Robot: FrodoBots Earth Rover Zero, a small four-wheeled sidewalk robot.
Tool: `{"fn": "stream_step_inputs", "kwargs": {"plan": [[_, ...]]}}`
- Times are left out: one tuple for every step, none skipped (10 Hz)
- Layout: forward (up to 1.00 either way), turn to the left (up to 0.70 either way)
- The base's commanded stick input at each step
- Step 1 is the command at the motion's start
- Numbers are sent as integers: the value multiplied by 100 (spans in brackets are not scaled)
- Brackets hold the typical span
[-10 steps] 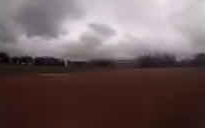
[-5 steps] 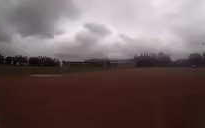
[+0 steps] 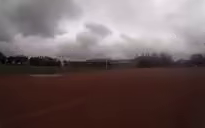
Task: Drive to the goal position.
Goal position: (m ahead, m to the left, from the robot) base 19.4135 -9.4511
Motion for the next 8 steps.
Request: {"fn": "stream_step_inputs", "kwargs": {"plan": [[70,0],[70,0],[70,0],[70,0],[70,0],[70,0],[70,0],[70,0]]}}
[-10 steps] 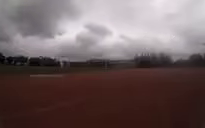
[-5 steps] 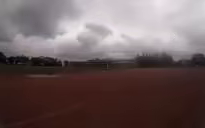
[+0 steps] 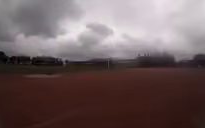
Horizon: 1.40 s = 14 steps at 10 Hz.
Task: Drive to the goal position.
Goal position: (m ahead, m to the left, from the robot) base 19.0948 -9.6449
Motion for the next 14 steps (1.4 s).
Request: {"fn": "stream_step_inputs", "kwargs": {"plan": [[70,0],[70,0],[70,0],[70,0],[70,0],[70,0],[70,0],[70,0],[70,0],[70,0],[70,0],[70,0],[70,0],[70,0]]}}
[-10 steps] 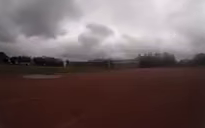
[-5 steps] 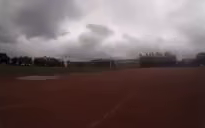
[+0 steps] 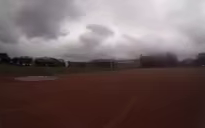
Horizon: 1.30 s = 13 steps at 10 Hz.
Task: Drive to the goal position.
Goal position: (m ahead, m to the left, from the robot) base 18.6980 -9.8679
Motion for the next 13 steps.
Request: {"fn": "stream_step_inputs", "kwargs": {"plan": [[70,0],[70,0],[70,0],[70,0],[70,0],[70,0],[70,0],[70,0],[70,0],[70,-5],[70,-21],[70,-35],[70,-35]]}}
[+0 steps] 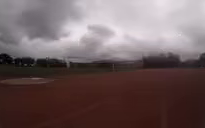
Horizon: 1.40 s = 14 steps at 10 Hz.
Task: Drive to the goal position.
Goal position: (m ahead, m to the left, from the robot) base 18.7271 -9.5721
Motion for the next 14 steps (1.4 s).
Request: {"fn": "stream_step_inputs", "kwargs": {"plan": [[70,-35],[70,-35],[70,-35],[70,-35],[70,-35],[70,-35],[70,-35],[70,-31],[70,-14],[70,0],[70,0],[70,0],[70,0],[70,0]]}}
